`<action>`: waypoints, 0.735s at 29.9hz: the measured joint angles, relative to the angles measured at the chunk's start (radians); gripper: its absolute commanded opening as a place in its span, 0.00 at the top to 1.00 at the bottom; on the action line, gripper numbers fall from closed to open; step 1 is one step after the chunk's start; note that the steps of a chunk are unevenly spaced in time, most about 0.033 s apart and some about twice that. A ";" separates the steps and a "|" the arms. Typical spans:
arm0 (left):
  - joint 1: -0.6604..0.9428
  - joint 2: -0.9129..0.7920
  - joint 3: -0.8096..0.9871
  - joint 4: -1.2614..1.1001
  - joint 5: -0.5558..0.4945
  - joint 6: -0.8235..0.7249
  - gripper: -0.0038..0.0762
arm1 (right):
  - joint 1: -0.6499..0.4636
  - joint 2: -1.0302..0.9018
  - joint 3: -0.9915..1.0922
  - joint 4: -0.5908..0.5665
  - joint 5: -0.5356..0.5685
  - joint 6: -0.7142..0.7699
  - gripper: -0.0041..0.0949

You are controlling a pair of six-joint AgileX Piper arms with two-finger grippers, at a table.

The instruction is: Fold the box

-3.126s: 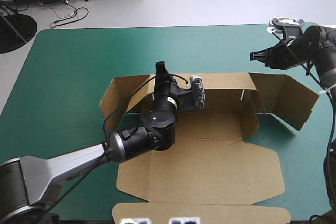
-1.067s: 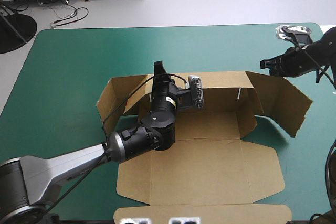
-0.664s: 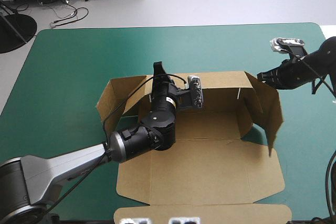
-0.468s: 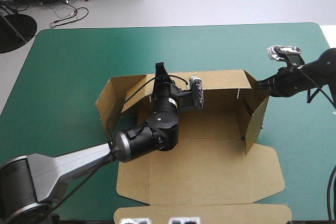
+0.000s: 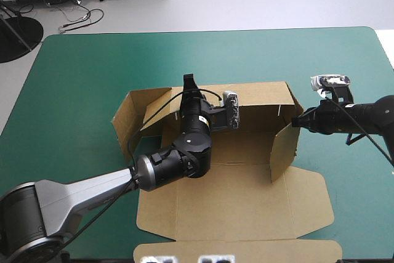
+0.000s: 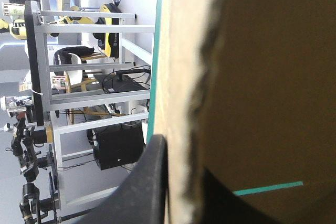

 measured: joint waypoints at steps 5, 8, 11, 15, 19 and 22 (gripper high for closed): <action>0.000 0.000 0.000 0.000 0.001 0.005 0.96 | 0.000 -0.064 0.124 0.111 -0.061 -0.169 0.98; 0.000 0.000 0.000 0.000 0.001 0.005 0.96 | 0.000 -0.098 0.169 0.159 -0.086 -0.258 0.97; 0.000 0.000 0.000 0.000 0.001 0.005 0.96 | 0.000 -0.118 0.180 0.164 -0.106 -0.289 0.91; 0.000 0.000 0.000 -0.002 0.001 0.005 0.96 | 0.000 -0.128 0.182 0.131 -0.115 -0.301 0.70; 0.000 0.000 0.000 -0.001 0.001 0.005 0.96 | 0.000 -0.129 0.182 0.073 -0.102 -0.354 0.52; 0.000 0.000 0.000 -0.001 0.002 0.005 0.96 | 0.000 -0.129 0.183 0.064 -0.099 -0.411 0.45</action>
